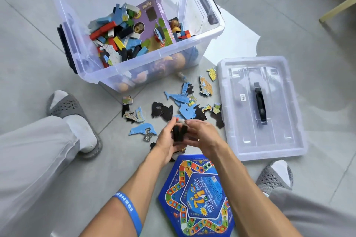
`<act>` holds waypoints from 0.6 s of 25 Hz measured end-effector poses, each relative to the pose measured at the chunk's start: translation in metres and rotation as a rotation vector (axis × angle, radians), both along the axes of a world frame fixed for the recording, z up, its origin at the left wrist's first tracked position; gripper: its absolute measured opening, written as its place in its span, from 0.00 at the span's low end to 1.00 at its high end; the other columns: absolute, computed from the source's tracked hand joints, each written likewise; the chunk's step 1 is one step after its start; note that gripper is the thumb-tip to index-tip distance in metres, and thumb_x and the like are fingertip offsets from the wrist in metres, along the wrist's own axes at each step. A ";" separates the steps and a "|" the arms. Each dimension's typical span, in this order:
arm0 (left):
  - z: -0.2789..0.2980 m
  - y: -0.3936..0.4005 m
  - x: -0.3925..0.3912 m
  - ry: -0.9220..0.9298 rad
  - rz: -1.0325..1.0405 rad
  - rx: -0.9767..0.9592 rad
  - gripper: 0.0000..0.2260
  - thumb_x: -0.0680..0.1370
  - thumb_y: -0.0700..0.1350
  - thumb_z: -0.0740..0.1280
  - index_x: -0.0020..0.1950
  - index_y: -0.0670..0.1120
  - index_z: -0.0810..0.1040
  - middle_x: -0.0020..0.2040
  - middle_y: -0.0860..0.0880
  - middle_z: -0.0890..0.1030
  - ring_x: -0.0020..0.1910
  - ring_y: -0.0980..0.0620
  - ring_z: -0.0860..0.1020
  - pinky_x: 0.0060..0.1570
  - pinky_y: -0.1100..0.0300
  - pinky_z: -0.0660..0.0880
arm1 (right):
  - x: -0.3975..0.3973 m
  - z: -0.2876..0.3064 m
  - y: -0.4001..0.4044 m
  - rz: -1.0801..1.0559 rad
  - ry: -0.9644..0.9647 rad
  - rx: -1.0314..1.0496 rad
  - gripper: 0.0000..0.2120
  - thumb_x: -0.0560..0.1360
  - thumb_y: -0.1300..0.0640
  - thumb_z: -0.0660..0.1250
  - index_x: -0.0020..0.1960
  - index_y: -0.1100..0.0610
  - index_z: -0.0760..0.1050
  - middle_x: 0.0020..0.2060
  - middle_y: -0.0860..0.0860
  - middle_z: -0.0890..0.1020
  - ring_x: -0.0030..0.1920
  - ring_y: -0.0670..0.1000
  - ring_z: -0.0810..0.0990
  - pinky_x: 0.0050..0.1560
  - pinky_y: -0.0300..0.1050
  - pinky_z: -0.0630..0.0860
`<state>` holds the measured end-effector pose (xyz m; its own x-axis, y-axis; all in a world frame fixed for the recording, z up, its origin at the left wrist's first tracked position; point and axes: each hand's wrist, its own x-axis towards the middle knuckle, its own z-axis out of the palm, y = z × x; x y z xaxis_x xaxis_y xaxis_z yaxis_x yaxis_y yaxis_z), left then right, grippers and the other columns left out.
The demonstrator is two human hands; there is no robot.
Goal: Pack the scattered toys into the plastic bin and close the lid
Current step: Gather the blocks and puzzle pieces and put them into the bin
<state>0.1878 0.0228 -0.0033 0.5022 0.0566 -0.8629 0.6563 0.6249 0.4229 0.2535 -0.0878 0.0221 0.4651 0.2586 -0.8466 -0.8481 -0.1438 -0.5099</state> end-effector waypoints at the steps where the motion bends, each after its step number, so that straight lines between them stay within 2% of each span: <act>1: 0.000 0.002 0.004 -0.001 0.027 -0.020 0.20 0.79 0.59 0.60 0.53 0.44 0.81 0.43 0.43 0.83 0.41 0.47 0.81 0.43 0.53 0.76 | 0.003 0.003 0.003 0.042 -0.008 -0.008 0.07 0.76 0.58 0.67 0.51 0.59 0.81 0.43 0.54 0.87 0.41 0.54 0.87 0.39 0.49 0.83; 3: -0.003 0.006 0.004 0.028 0.094 -0.014 0.15 0.79 0.53 0.61 0.51 0.43 0.80 0.37 0.44 0.81 0.35 0.49 0.79 0.35 0.57 0.75 | 0.011 0.003 0.005 0.041 -0.119 -0.137 0.07 0.76 0.57 0.67 0.50 0.59 0.81 0.42 0.54 0.87 0.40 0.54 0.87 0.36 0.49 0.83; 4: -0.004 0.007 0.003 0.053 0.137 0.003 0.12 0.79 0.49 0.61 0.51 0.43 0.79 0.34 0.45 0.79 0.32 0.49 0.77 0.31 0.59 0.74 | 0.016 -0.001 0.002 0.045 -0.215 -0.262 0.07 0.76 0.57 0.66 0.51 0.58 0.81 0.43 0.54 0.87 0.40 0.54 0.86 0.38 0.50 0.84; 6: -0.005 0.010 -0.002 0.078 0.211 -0.009 0.12 0.79 0.42 0.58 0.55 0.41 0.78 0.31 0.46 0.76 0.28 0.50 0.74 0.27 0.61 0.71 | 0.020 -0.015 -0.005 0.176 -0.416 -0.591 0.12 0.74 0.57 0.65 0.57 0.55 0.78 0.51 0.51 0.84 0.48 0.54 0.83 0.49 0.53 0.81; 8: -0.008 0.014 -0.010 0.074 0.283 -0.062 0.12 0.78 0.41 0.56 0.57 0.42 0.76 0.31 0.46 0.75 0.27 0.51 0.73 0.25 0.62 0.69 | 0.013 -0.036 -0.011 0.359 -0.491 -0.794 0.20 0.73 0.55 0.67 0.64 0.55 0.71 0.56 0.51 0.79 0.55 0.55 0.79 0.52 0.48 0.75; 10: -0.011 0.018 -0.018 0.113 0.318 -0.055 0.09 0.77 0.43 0.61 0.55 0.43 0.76 0.31 0.46 0.74 0.26 0.52 0.72 0.22 0.64 0.66 | 0.003 -0.058 -0.010 0.386 -0.457 -0.838 0.18 0.74 0.56 0.68 0.63 0.54 0.72 0.54 0.51 0.80 0.52 0.55 0.78 0.48 0.46 0.72; 13: -0.015 0.025 -0.023 0.230 0.336 0.027 0.07 0.76 0.42 0.65 0.53 0.42 0.77 0.31 0.46 0.74 0.26 0.52 0.72 0.20 0.64 0.66 | -0.005 -0.071 -0.004 0.118 -0.370 -0.743 0.04 0.73 0.58 0.66 0.48 0.53 0.78 0.43 0.49 0.83 0.44 0.52 0.80 0.39 0.43 0.71; 15: -0.014 0.026 -0.021 0.272 0.336 0.055 0.06 0.77 0.42 0.65 0.52 0.42 0.77 0.32 0.46 0.76 0.28 0.51 0.74 0.23 0.63 0.70 | -0.009 -0.070 -0.006 0.000 -0.376 -0.656 0.02 0.73 0.58 0.66 0.43 0.53 0.77 0.41 0.47 0.82 0.46 0.53 0.82 0.37 0.42 0.72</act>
<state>0.1667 0.0492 -0.0178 0.2029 0.2283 -0.9522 0.5121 0.8041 0.3019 0.2448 -0.0936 -0.0478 0.7530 -0.2437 -0.6113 -0.6340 -0.5176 -0.5746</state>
